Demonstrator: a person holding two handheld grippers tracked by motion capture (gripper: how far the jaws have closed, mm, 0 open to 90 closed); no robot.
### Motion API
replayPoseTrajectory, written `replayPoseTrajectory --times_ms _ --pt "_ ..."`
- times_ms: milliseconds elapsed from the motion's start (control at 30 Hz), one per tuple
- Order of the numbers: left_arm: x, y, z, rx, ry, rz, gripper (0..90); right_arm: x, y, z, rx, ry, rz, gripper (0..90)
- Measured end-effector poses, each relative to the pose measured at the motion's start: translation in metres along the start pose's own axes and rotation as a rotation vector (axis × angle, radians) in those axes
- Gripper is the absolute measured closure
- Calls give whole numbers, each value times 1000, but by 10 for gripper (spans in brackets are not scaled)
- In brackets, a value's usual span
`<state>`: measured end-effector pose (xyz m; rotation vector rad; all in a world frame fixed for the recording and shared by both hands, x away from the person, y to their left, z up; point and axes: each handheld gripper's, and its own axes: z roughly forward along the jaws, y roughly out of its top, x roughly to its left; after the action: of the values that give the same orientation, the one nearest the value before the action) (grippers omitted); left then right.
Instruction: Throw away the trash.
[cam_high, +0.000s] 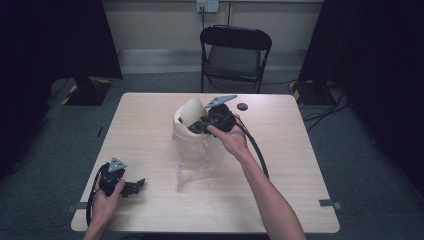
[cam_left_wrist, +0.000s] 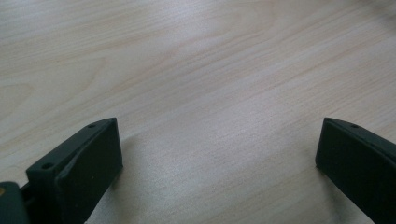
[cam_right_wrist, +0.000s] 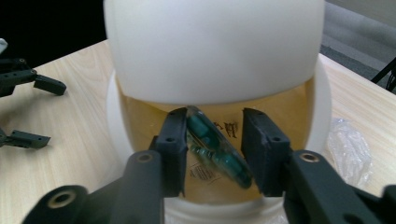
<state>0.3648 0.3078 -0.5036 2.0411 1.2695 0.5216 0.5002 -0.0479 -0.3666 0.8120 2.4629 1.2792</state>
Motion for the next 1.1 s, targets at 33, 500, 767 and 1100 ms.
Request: replayPoseTrajectory --times_ms 33,500,767,1100 --pt "0 0 0 1 0 2 0 -1 0 2 2 6 9 636" --pt "0 0 0 0 0 -1 0 -7 -5 2 -3 33 47 517" --pt "0 0 0 -1 0 -1 0 -9 -6 -14 -34 24 61 365" --pt "0 0 0 1 1 2 0 -15 -13 -30 -67 -51 90 187"
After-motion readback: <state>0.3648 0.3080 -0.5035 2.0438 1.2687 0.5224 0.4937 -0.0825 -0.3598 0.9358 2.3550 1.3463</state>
